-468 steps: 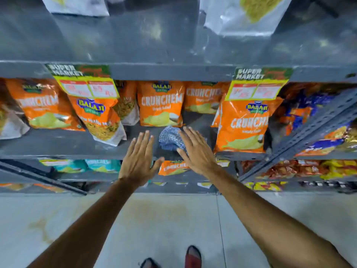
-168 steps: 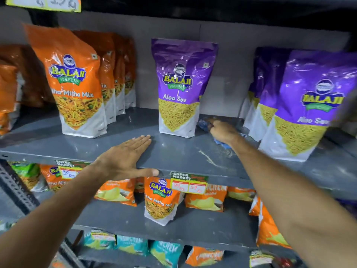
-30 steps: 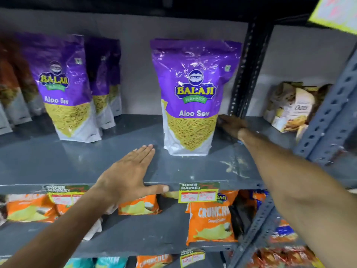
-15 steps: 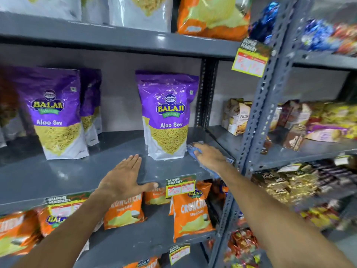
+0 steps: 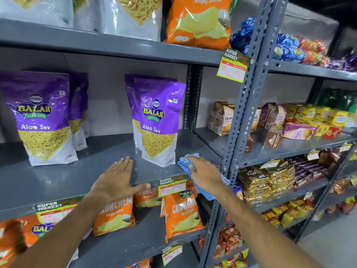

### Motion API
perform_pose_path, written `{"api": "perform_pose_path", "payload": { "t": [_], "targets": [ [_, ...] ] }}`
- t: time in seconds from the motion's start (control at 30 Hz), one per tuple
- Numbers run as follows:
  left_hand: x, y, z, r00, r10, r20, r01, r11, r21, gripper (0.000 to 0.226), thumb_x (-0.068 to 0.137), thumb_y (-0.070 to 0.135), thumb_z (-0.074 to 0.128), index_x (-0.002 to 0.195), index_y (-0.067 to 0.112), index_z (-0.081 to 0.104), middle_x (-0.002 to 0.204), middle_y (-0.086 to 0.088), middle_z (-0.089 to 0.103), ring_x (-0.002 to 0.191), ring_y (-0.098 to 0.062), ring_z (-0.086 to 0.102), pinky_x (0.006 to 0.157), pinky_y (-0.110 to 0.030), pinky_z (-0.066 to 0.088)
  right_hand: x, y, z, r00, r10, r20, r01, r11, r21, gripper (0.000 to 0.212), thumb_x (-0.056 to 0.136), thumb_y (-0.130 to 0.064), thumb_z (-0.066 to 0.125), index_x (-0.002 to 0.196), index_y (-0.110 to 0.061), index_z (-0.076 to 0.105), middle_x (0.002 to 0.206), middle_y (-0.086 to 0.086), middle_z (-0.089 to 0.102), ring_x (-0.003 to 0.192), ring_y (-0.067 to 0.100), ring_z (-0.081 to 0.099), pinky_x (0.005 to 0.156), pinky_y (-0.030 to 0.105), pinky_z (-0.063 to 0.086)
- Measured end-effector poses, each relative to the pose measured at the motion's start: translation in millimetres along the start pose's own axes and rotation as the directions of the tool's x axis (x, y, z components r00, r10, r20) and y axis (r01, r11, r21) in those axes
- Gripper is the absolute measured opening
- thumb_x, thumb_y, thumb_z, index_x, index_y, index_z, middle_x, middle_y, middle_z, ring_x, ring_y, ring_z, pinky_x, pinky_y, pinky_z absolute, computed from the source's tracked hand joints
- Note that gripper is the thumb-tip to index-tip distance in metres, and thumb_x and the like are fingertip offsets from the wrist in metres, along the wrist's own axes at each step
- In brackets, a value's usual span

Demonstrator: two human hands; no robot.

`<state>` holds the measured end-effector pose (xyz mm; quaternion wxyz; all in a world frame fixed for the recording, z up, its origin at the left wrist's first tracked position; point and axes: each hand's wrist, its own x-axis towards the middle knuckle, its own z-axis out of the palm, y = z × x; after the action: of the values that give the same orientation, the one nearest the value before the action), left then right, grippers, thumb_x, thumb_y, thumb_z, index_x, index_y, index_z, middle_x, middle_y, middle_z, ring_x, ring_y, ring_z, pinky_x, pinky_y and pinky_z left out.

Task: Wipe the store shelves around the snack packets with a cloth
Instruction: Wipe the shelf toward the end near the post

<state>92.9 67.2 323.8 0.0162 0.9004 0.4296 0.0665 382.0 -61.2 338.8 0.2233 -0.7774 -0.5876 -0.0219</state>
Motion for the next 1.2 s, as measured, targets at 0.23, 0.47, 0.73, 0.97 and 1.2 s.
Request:
{"api": "perform_pose_path", "payload": {
  "t": [0.23, 0.47, 0.73, 0.97, 1.2],
  "targets": [
    [4, -4, 4, 1.0, 0.004, -0.005, -0.004, 1.0, -0.002, 0.135, 0.071, 0.105, 0.02, 0.166, 0.011, -0.001, 0.177, -0.005, -0.001, 0.163, -0.021, 0.003, 0.13, -0.035, 0.004, 25, 15, 1, 0.999, 0.019, 0.038, -0.02, 1.0, 0.004, 0.045, 0.106, -0.03, 0.041, 0.151, -0.024, 0.043, 0.152, 0.004, 0.051, 0.14, 0.024, 0.045, 0.115, 0.04, 0.039],
    [5, -4, 3, 1.0, 0.002, 0.003, -0.002, 1.0, 0.023, 0.137, 0.069, 0.106, 0.018, 0.166, 0.011, -0.002, 0.176, -0.005, -0.002, 0.163, -0.021, 0.002, 0.128, -0.033, 0.001, 36, 14, 3, 0.998, 0.059, -0.006, -0.058, 0.995, 0.08, 0.044, 0.104, -0.027, 0.041, 0.148, -0.029, 0.048, 0.149, 0.002, 0.055, 0.135, 0.024, 0.051, 0.107, 0.038, 0.041],
    [3, -2, 1, 1.0, -0.01, 0.015, 0.009, 0.999, 0.035, 0.135, 0.07, 0.106, 0.018, 0.166, 0.012, -0.005, 0.176, -0.004, -0.004, 0.163, -0.019, 0.0, 0.129, -0.035, 0.002, 11, 42, -6, 0.99, -0.13, 0.057, 0.104, 0.938, 0.331, 0.034, 0.104, -0.032, 0.053, 0.133, -0.05, 0.056, 0.144, -0.019, 0.057, 0.136, 0.007, 0.05, 0.11, 0.036, 0.043],
    [0, 2, -2, 1.0, -0.01, 0.003, 0.01, 0.999, 0.033, 0.13, 0.076, 0.101, 0.025, 0.166, 0.012, -0.003, 0.176, -0.005, -0.004, 0.163, -0.019, -0.001, 0.125, -0.031, -0.002, 16, 18, 1, 0.958, -0.282, 0.052, 0.278, 0.958, 0.076, 0.037, 0.105, -0.046, 0.048, 0.141, -0.043, 0.053, 0.148, -0.021, 0.052, 0.137, 0.003, 0.046, 0.111, 0.041, 0.043],
    [0, 1, -2, 1.0, -0.008, 0.009, 0.008, 0.999, 0.041, 0.131, 0.075, 0.103, 0.022, 0.166, 0.011, -0.004, 0.176, -0.004, -0.005, 0.162, -0.018, -0.002, 0.126, -0.031, -0.002, 33, -14, 12, 0.985, -0.163, -0.053, 0.164, 0.986, 0.015, 0.042, 0.094, -0.068, 0.049, 0.122, -0.04, 0.062, 0.125, -0.014, 0.07, 0.112, 0.018, 0.065, 0.091, 0.045, 0.052]
  ]
}}
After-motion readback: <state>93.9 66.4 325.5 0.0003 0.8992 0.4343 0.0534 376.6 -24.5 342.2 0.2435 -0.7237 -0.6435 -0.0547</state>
